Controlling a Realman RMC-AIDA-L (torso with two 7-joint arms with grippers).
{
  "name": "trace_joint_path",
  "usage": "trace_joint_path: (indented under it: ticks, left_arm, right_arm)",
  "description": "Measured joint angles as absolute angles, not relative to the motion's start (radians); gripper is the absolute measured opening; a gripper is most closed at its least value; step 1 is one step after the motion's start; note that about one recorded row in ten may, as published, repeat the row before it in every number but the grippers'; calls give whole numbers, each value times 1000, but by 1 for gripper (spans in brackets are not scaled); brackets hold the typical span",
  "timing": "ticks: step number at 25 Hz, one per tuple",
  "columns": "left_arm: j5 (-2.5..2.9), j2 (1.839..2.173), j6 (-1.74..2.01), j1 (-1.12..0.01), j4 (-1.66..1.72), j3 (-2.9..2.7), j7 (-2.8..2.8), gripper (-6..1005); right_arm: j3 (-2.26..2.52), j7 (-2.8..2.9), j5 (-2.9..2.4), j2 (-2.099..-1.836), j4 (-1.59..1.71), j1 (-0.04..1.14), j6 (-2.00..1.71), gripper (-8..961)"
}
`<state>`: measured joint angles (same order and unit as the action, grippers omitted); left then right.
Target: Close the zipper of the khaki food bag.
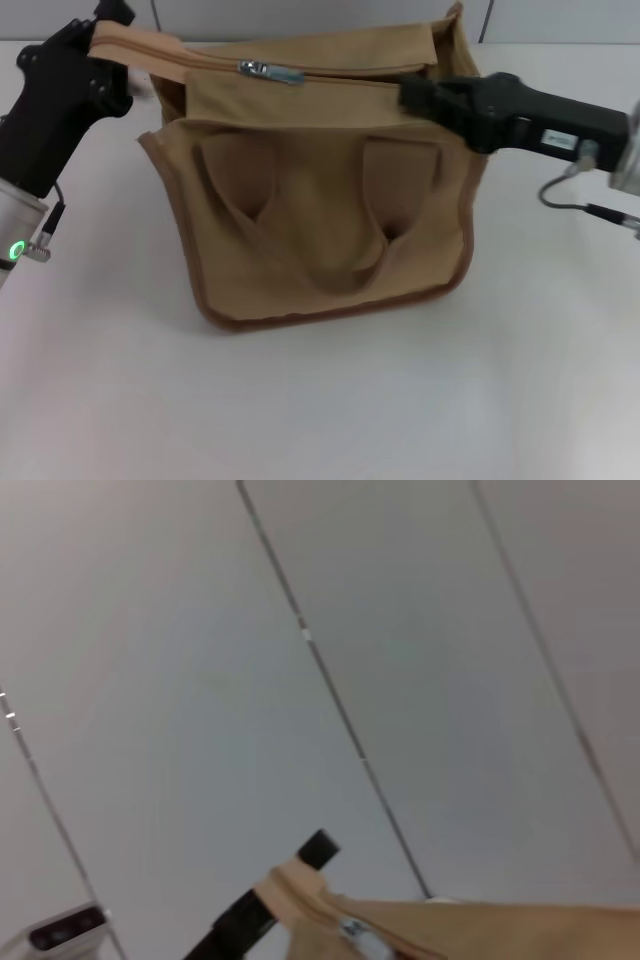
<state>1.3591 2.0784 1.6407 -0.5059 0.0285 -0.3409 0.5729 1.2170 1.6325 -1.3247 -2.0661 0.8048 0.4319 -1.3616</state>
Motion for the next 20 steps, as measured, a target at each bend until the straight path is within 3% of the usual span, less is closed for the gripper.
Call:
trace_joint_path:
  ticks: [8,20]
  left_arm:
    - [1369,2079,1657,-510,7,-346,575,9]
    - [1371,2080,1703,-540,-11,-387,575,9]
  right_arm:
    - [1195,1629,-1337,-2074,832,431,-1435,16]
    - [1229,1601,-1430,-2084,824,541,-1382,38]
